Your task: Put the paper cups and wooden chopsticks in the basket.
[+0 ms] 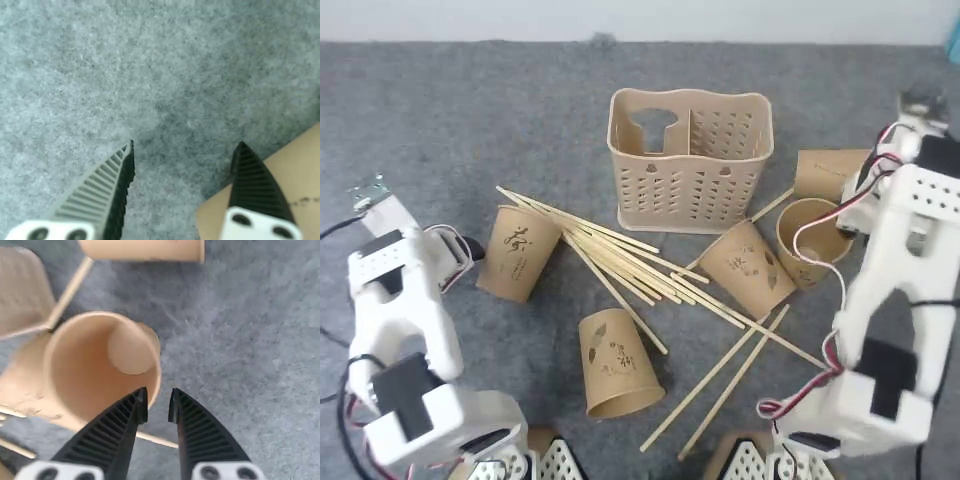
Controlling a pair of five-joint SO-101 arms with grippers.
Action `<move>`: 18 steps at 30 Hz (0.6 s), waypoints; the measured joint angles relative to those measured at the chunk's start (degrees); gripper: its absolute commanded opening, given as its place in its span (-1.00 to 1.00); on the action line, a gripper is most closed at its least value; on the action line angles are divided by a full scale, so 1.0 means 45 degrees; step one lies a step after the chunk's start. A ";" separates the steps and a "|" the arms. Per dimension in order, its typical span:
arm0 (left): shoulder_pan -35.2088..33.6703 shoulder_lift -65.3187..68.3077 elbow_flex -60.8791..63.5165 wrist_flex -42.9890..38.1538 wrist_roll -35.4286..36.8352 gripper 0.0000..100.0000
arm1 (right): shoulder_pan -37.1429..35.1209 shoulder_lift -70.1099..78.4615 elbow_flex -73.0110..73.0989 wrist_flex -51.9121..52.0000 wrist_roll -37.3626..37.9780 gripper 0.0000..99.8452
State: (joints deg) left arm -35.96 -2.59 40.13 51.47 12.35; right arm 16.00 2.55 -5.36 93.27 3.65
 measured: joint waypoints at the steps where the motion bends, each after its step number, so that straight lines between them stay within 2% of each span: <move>1: 0.0000 0.0000 0.0000 0.0000 0.0000 -0.41 | -0.0020 0.0293 0.0215 -0.0293 0.0039 -0.84; 13: 0.0000 0.0000 0.0000 0.0000 0.0000 -0.41 | -0.0059 0.1524 0.0703 -0.1895 0.0176 -0.86; 16: 0.0000 0.0000 0.0000 0.0000 0.0000 -0.41 | -0.0039 0.2305 0.0762 -0.2403 0.0195 -0.99; 18: 0.0000 0.0000 0.0000 0.0000 0.0000 -0.41 | -0.0020 0.2637 0.0762 -0.2637 0.0215 -0.97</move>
State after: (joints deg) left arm -35.96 -2.59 40.13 51.47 12.35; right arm 15.91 14.42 -1.93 81.41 4.62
